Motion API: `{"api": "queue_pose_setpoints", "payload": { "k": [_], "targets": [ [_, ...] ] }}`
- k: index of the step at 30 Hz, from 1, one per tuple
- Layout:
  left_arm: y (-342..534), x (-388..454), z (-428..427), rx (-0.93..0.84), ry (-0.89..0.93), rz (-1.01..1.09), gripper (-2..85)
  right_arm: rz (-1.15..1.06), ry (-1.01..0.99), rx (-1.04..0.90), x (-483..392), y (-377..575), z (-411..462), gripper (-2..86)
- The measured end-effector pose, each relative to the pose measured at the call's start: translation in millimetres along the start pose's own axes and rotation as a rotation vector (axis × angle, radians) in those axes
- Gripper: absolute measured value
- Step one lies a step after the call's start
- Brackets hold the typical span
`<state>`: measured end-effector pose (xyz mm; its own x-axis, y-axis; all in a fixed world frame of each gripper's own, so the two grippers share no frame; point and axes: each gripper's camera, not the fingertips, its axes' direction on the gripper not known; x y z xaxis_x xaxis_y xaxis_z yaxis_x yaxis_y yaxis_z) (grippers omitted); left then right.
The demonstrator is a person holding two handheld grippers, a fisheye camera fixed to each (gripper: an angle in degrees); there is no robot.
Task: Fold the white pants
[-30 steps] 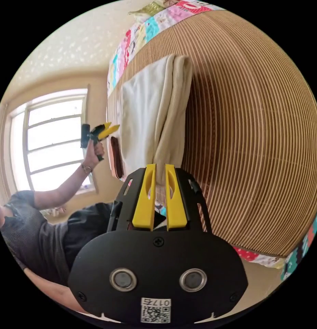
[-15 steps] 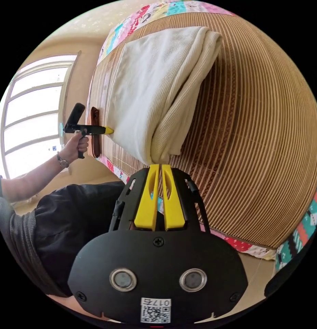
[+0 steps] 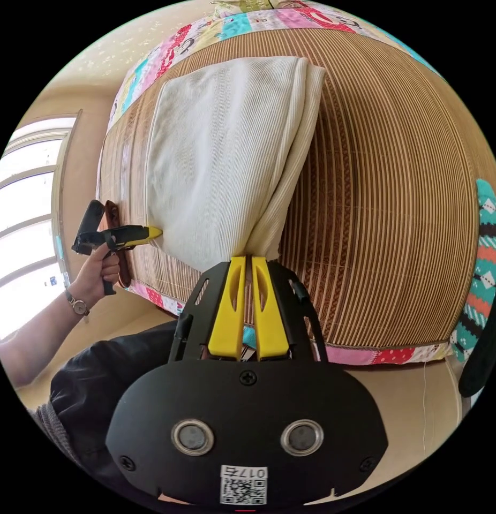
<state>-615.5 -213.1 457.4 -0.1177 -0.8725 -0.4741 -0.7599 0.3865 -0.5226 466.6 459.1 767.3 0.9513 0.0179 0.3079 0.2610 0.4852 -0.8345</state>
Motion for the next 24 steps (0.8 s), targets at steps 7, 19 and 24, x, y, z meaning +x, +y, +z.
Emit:
{"api": "queue_pose_setpoints", "payload": {
  "k": [7,19,24],
  "targets": [
    [-10,1,-12,-0.007,0.008,0.005,6.4,0.124,-0.156,0.014,27,-3,-14,2.7],
    [-24,-1,-28,-0.006,0.011,0.014,6.4,0.436,-0.573,0.156,92,15,-31,7.7],
    [-31,-5,-33,-0.006,0.012,0.020,6.4,0.463,-0.556,0.148,96,5,-42,9.0]
  ]
}}
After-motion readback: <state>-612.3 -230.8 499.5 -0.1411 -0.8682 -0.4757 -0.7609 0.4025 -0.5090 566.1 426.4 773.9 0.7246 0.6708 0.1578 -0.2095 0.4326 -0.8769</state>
